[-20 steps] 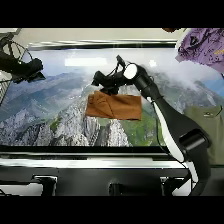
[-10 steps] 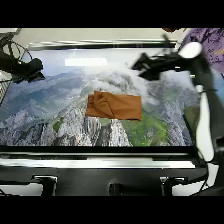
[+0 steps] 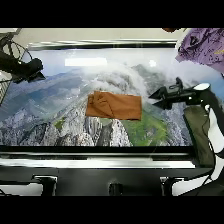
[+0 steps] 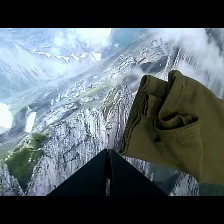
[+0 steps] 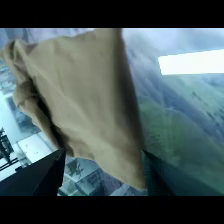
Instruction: Fold the clothes and pants, and hang the long-sleeved shirts on hangers.
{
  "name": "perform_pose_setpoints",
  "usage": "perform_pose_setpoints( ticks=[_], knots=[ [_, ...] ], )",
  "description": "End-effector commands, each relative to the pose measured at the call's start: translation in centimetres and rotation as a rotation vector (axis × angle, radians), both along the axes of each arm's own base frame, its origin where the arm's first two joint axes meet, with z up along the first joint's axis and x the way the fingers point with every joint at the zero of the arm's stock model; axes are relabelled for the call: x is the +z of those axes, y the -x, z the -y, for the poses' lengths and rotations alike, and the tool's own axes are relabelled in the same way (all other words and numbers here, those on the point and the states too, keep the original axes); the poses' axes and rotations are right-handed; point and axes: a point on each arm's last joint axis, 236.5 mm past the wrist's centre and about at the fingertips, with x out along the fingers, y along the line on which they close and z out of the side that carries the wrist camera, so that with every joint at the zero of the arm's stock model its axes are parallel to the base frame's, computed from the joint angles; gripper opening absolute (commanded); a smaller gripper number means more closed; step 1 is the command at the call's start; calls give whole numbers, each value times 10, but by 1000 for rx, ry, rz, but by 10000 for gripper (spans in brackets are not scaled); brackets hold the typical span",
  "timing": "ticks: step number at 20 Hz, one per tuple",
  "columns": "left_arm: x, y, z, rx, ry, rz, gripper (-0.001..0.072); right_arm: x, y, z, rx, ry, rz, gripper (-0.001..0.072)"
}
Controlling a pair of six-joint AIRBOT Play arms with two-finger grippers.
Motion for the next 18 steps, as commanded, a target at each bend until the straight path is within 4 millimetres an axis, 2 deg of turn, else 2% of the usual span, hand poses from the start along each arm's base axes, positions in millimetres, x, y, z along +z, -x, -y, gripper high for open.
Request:
perform_pose_setpoints(
  ticks=[1, 2, 4, 5, 6, 8, 9, 10, 12, 14, 15, 18],
  knots=[
    [0, 0, 0, -2, -2, 0, 17, -41, 10, -20, 28, -43, -32, 531],
    [0, 0, 0, -2, -2, 0, 18, -49, 9, -28, 34, -42, -36, 530],
    [0, 0, 0, -2, -1, 0, 17, -63, 6, -39, 36, -20, -42, 466],
    [0, 0, 0, -2, -1, 0, 17, -69, 5, -45, 37, -13, -45, 462],
    [0, 0, 0, -2, -1, 0, 18, -73, 5, -50, 35, -6, -51, 409],
    [0, 0, 0, -2, -1, 0, 17, -74, 3, -61, 39, -5, -44, 372],
    [0, 0, 0, -2, -1, 0, 17, -74, 4, -67, 48, -4, -42, 327],
    [0, 0, 0, -2, -1, 0, 18, -74, 5, -72, 59, -1, -40, 249],
    [0, 0, 0, -3, -1, 0, 18, -68, 3, -76, 53, -14, -29, 26],
    [0, 0, 1, -4, -1, 0, 18, -44, -13, -64, 31, -11, 24, 23],
    [0, 0, 1, -4, -1, 0, 18, -25, -25, -56, 5, -14, 57, 23],
    [0, 0, 1, -4, -1, 0, 18, 46, -59, -9, -72, 22, 175, 23]
  ],
)
